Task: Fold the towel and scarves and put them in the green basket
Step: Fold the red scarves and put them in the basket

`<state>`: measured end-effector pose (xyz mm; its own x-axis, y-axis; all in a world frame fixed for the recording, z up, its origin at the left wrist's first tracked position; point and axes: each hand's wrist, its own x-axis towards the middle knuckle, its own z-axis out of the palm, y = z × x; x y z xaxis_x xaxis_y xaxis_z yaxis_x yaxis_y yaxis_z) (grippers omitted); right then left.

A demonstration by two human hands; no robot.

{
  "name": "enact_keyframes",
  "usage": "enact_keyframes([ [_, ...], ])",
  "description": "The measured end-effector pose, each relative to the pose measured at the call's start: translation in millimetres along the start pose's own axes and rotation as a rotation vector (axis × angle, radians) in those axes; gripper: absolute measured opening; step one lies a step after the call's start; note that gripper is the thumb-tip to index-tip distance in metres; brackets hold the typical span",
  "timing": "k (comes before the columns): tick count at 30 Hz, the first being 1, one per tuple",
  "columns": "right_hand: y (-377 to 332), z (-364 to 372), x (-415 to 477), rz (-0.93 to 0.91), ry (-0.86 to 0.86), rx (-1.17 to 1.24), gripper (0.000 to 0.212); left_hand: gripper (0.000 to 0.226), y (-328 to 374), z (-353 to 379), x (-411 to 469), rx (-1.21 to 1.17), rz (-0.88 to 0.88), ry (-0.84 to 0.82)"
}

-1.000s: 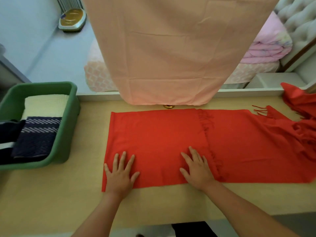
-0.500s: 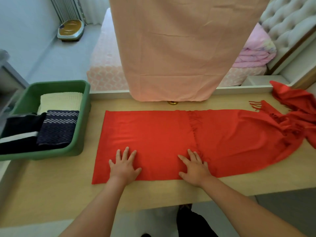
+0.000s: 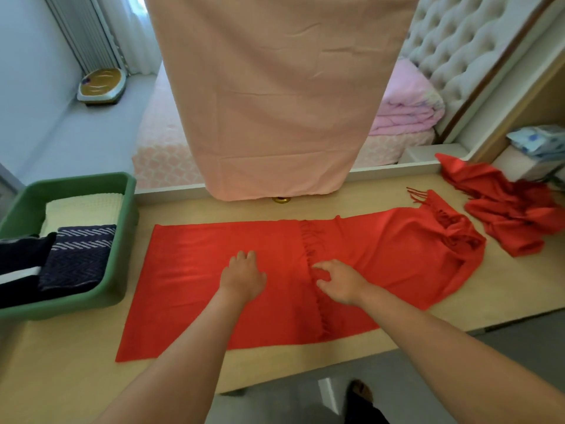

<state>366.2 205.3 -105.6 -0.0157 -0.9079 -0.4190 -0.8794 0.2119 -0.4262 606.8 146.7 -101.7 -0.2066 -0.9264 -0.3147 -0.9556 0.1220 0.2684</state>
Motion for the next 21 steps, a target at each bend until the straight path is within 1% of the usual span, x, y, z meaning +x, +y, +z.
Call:
enact_keyframes([
  [3, 43.5, -34.3, -2.6, 0.021, 0.076, 0.003, 0.046, 0.050, 53.6, 3.6, 16.1, -0.108, 0.114, -0.027],
  [7, 121.3, -72.4, -6.3, 0.075, 0.123, -0.013, 0.042, 0.052, 136.6, 25.7, 39.8, -0.162, 0.233, -0.096],
  [13, 263.2, -131.5, -9.1, 0.156, 0.193, -0.110, 0.040, 0.047, 280.7, 82.5, 76.0, -0.137, 0.362, -0.169],
  [16, 325.5, -156.6, -9.7, 0.161, 0.204, -0.181, 0.048, 0.046, 347.7, 109.2, 89.5, -0.058, 0.405, -0.200],
  [18, 357.9, -167.3, -4.9, 0.121, 0.118, -0.217, 0.060, 0.050, 382.3, 126.2, 96.0, 0.040, 0.415, -0.232],
  [21, 390.3, -172.2, 3.5, 0.078, -0.105, -0.248, 0.074, 0.061, 419.0, 149.4, 97.0, 0.186, 0.421, -0.353],
])
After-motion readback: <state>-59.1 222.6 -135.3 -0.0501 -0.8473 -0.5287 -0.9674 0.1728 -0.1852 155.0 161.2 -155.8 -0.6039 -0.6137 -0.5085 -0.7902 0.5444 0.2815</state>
